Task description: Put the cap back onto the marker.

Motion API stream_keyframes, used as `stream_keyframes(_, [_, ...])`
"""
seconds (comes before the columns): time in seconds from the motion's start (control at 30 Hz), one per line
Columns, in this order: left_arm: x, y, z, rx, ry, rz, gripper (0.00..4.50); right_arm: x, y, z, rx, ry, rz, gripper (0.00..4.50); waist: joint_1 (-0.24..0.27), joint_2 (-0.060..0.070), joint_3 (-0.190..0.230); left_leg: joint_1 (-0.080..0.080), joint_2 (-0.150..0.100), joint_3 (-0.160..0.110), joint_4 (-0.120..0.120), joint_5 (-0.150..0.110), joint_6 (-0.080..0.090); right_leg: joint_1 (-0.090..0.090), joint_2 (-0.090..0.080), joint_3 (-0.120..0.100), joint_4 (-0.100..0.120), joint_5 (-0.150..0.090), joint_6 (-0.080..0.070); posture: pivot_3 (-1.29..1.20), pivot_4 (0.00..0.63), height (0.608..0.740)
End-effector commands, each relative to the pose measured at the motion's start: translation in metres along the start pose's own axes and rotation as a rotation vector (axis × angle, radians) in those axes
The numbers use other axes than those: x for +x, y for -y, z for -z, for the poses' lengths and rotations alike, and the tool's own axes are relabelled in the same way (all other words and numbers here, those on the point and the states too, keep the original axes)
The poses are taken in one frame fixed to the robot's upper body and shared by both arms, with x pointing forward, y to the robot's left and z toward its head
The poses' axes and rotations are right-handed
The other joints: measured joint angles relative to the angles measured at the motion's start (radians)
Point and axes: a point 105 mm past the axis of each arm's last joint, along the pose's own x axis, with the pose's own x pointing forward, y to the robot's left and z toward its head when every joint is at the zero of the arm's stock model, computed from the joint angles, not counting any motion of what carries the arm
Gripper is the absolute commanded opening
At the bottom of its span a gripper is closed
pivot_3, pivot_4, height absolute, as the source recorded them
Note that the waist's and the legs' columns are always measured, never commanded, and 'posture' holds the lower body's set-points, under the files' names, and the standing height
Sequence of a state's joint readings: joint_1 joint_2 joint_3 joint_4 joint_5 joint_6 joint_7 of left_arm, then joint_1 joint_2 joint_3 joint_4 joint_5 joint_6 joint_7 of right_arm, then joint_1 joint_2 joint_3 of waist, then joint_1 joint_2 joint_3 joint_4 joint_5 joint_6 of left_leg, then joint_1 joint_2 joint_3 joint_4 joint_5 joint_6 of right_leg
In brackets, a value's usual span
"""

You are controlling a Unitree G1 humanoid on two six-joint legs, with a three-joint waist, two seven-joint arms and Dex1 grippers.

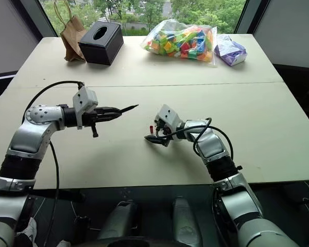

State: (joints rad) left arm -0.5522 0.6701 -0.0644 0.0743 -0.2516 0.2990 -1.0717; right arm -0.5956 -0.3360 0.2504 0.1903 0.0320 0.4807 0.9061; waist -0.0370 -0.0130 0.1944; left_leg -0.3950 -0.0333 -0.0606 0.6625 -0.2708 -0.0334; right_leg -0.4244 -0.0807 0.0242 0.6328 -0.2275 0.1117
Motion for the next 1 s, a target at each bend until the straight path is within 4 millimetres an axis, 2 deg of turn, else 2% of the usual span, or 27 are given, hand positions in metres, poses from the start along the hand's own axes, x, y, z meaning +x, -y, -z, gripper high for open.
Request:
stream_keyframes(0.03, [-0.004,-0.002,-0.011,0.042,0.017,-0.002,0.00,-0.010,0.003,0.005,0.022,-0.008,0.022,4.46,0.000,0.000,0.000,0.000,0.000,0.000,0.000,0.000,0.000,0.000,0.000,0.000,0.000,0.000,0.000,0.00,0.150,0.740])
stream_keyframes(0.13, [-0.003,-0.003,-0.011,0.042,0.016,0.001,0.00,-0.013,0.004,0.003,0.019,-0.005,0.032,4.46,0.000,0.000,0.000,0.000,0.000,0.000,0.000,0.000,0.000,0.000,0.000,0.000,0.000,0.000,0.000,0.00,0.150,0.740])
stream_keyframes(0.23, [-0.002,-0.002,-0.011,0.042,0.017,0.005,0.00,-0.013,0.002,0.002,0.030,0.003,0.039,3.61,0.000,0.000,0.000,0.000,0.000,0.000,0.000,0.000,0.000,0.000,0.000,0.000,0.000,0.000,0.000,0.00,0.150,0.740])
stream_keyframes(0.47, [-0.002,-0.002,-0.010,0.043,0.017,0.010,0.00,-0.004,-0.007,-0.001,0.075,0.036,0.037,0.04,-0.005,0.000,0.000,0.000,0.000,0.000,0.000,0.000,0.000,0.000,0.000,0.000,0.000,0.000,0.000,0.00,0.150,0.740])
stream_keyframes(0.77, [-0.002,-0.002,-0.010,0.042,0.016,0.010,0.00,-0.007,-0.015,0.003,0.069,0.017,0.011,0.04,-0.005,0.000,0.000,0.000,0.001,0.000,0.000,0.000,0.000,0.000,0.001,0.000,0.000,0.000,0.000,0.00,0.150,0.740])
stream_keyframes(1.0, [-0.002,-0.002,-0.010,0.045,0.013,0.011,0.00,-0.021,-0.013,0.000,0.052,0.018,0.039,0.04,-0.001,0.000,0.000,0.000,0.000,0.000,0.000,0.000,0.000,0.000,0.000,0.000,0.000,0.000,0.000,0.00,0.150,0.740])
